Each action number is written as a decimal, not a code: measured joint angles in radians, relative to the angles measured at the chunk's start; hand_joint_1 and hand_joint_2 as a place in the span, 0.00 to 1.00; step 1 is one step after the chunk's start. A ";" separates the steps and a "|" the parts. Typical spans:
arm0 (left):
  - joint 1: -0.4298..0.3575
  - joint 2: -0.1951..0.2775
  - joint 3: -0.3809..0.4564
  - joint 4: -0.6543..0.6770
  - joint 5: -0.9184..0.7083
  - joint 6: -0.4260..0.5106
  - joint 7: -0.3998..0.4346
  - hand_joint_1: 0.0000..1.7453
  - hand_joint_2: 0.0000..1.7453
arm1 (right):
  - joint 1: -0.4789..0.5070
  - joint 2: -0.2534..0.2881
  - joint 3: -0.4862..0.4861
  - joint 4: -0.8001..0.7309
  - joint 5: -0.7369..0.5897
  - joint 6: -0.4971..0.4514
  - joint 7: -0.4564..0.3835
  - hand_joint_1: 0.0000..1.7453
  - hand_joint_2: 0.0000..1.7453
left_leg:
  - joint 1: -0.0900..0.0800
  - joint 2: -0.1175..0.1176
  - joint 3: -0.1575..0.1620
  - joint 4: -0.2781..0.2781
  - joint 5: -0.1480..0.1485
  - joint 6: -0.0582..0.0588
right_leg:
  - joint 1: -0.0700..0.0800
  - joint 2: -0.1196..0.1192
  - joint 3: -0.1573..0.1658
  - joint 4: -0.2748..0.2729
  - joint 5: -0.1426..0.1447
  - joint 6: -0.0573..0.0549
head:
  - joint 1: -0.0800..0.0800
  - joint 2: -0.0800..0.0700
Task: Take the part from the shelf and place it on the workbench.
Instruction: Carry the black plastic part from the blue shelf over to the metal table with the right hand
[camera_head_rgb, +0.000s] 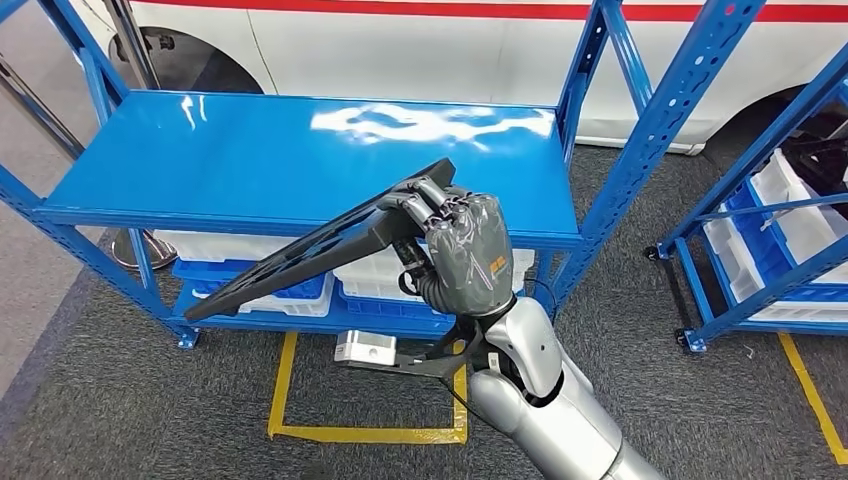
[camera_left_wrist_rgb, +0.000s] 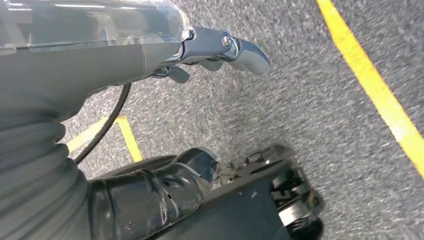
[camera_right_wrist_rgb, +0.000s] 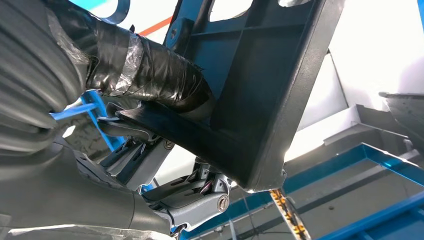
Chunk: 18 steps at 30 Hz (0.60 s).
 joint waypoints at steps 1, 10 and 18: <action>0.000 0.000 0.000 0.000 0.000 0.000 0.000 0.00 1.00 | 0.000 0.000 0.000 0.000 0.000 0.000 0.000 1.00 1.00 | -0.001 0.000 -0.007 0.005 0.003 -0.003 | 0.001 0.000 0.046 -0.067 0.013 -0.004 | 0.000 0.000; 0.000 0.000 0.000 0.000 -0.001 -0.003 0.000 0.00 1.00 | -0.004 0.002 0.000 0.001 0.003 0.004 -0.001 1.00 1.00 | 0.000 -0.003 -0.081 0.153 -0.101 -0.050 | 0.002 -0.005 0.069 -0.196 0.050 -0.058 | -0.003 0.000; -0.003 0.000 0.000 0.000 0.000 -0.002 0.000 0.00 1.00 | -0.002 0.002 0.001 0.007 -0.007 0.017 0.000 1.00 1.00 | -0.003 -0.005 0.076 0.022 -0.065 -0.042 | 0.007 -0.005 0.007 -0.180 0.095 -0.042 | -0.003 0.000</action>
